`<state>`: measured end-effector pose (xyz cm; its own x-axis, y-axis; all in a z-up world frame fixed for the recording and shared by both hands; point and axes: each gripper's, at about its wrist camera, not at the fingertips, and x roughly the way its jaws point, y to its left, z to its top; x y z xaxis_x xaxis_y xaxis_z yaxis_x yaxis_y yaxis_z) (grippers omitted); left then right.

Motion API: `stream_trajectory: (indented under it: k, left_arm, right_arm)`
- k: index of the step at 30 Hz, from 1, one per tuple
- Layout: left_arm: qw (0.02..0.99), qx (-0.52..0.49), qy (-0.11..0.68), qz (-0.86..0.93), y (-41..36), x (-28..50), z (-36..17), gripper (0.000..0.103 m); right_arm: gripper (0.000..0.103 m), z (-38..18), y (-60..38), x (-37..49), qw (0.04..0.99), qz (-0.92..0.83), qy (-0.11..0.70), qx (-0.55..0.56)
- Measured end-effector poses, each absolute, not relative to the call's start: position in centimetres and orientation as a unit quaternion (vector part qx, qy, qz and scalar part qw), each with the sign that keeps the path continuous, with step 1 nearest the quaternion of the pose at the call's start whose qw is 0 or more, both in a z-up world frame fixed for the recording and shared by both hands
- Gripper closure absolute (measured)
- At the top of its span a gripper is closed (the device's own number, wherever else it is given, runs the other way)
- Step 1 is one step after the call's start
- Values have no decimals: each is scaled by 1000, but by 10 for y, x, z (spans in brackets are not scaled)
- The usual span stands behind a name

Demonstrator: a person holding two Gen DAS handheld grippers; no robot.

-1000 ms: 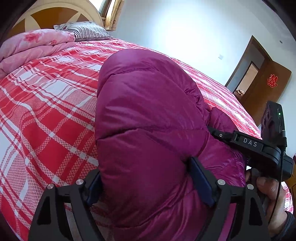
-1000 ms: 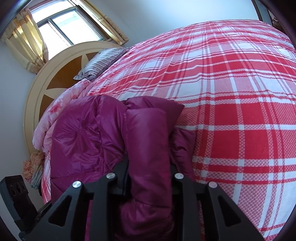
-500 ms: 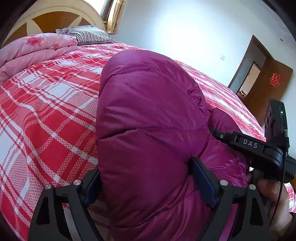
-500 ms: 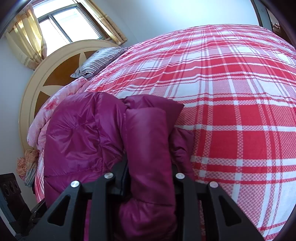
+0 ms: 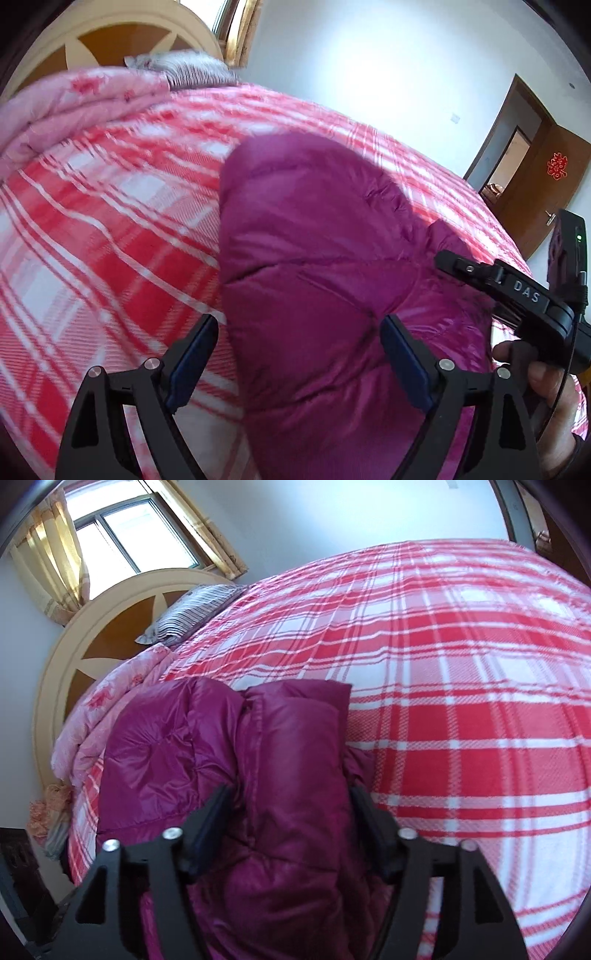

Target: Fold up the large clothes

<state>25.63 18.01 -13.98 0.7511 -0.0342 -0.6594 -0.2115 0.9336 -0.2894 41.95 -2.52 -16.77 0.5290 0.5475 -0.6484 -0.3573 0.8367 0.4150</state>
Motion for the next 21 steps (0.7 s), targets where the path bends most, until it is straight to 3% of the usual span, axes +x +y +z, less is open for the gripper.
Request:
stream_trajectory:
  k: [6, 21]
  left_arm:
    - [943, -142, 298, 48, 174, 214, -89, 13]
    - [967, -98, 233, 43, 157, 159, -28, 13]
  right_arm:
    - [16, -125, -45, 383, 896, 247, 349, 120]
    - [6, -51, -57, 280, 931, 252, 252, 80]
